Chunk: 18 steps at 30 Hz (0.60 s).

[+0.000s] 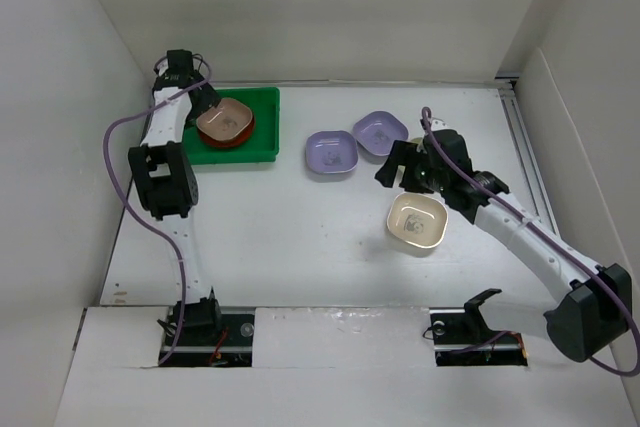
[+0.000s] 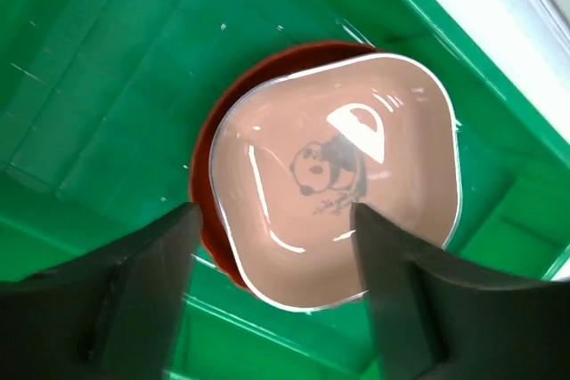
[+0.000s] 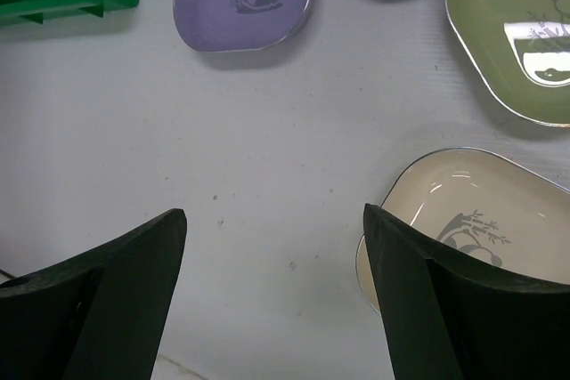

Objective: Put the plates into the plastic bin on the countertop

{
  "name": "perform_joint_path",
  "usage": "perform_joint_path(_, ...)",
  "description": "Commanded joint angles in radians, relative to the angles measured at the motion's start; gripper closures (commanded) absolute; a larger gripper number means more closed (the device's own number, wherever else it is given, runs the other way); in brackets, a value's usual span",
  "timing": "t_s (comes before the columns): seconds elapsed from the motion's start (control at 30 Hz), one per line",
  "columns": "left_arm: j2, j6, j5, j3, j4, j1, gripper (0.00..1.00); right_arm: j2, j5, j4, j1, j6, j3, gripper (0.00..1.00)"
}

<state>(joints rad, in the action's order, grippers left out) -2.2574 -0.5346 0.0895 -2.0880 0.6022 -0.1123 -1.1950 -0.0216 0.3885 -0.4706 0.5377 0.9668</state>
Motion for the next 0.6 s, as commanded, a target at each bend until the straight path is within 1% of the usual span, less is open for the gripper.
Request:
perform_joint_path(0.0, 0.137, 0.005, -0.017, 0.012, -0.004, -0.001, 0.25, 0.032, 0.0, -0.039, 0.006, -0.018, 0.024, 0.14)
perform_joint_path(0.03, 0.195, 0.005, -0.007, 0.032, -0.004, 0.016, 0.17, 0.032, 0.0, -0.039, 0.006, -0.018, 0.024, 0.14)
perform_joint_path(0.07, 0.228, 0.005, -0.007, 0.045, -0.004, 0.031, 0.01, 0.032, 0.009, -0.039, 0.006, -0.018, 0.024, 0.14)
perform_joint_path(0.13, 0.313, 0.045, 0.007, 0.057, -0.019, 0.087, 0.0, 0.032, 0.009, -0.039, 0.015, -0.018, 0.024, 0.14)
perform_joint_path(0.17, 0.334, 0.067, 0.028, 0.057, -0.019, 0.171, 0.0, 0.032, 0.009, -0.039, 0.015, -0.009, 0.024, 0.14)
perform_joint_path(0.2, 0.347, 0.067, 0.048, 0.057, -0.007, 0.221, 0.0, 0.032, 0.023, -0.039, 0.015, -0.008, 0.024, 0.14)
perform_joint_path(0.23, 0.348, 0.067, 0.071, 0.037, 0.023, 0.273, 0.0, 0.043, 0.032, -0.039, 0.015, 0.002, 0.024, 0.14)
perform_joint_path(0.27, 0.335, 0.076, 0.117, 0.016, 0.046, 0.375, 0.0, 0.052, 0.032, -0.039, 0.026, 0.002, 0.024, 0.14)
perform_joint_path(0.33, 0.297, 0.067, 0.131, -0.03, 0.089, 0.463, 0.0, 0.064, 0.032, -0.039, 0.026, 0.013, 0.024, 0.14)
perform_joint_path(0.37, 0.253, 0.067, 0.142, -0.07, 0.119, 0.499, 0.0, 0.078, 0.032, -0.03, 0.026, 0.013, 0.024, 0.14)
perform_joint_path(0.4, 0.233, 0.067, 0.142, -0.082, 0.119, 0.552, 0.0, 0.089, 0.032, -0.03, 0.026, 0.013, 0.024, 0.14)
perform_joint_path(0.47, 0.197, 0.048, 0.142, -0.093, 0.134, 0.582, 0.0, 0.109, 0.032, -0.02, 0.035, 0.013, 0.033, 0.14)
perform_joint_path(0.53, 0.167, 0.038, 0.087, -0.093, 0.134, 0.582, 0.02, 0.141, 0.032, -0.01, 0.035, 0.013, 0.033, 0.14)
perform_joint_path(0.57, 0.167, 0.038, 0.087, -0.083, 0.134, 0.582, 0.02, 0.15, 0.032, -0.001, 0.035, 0.013, 0.033, 0.14)
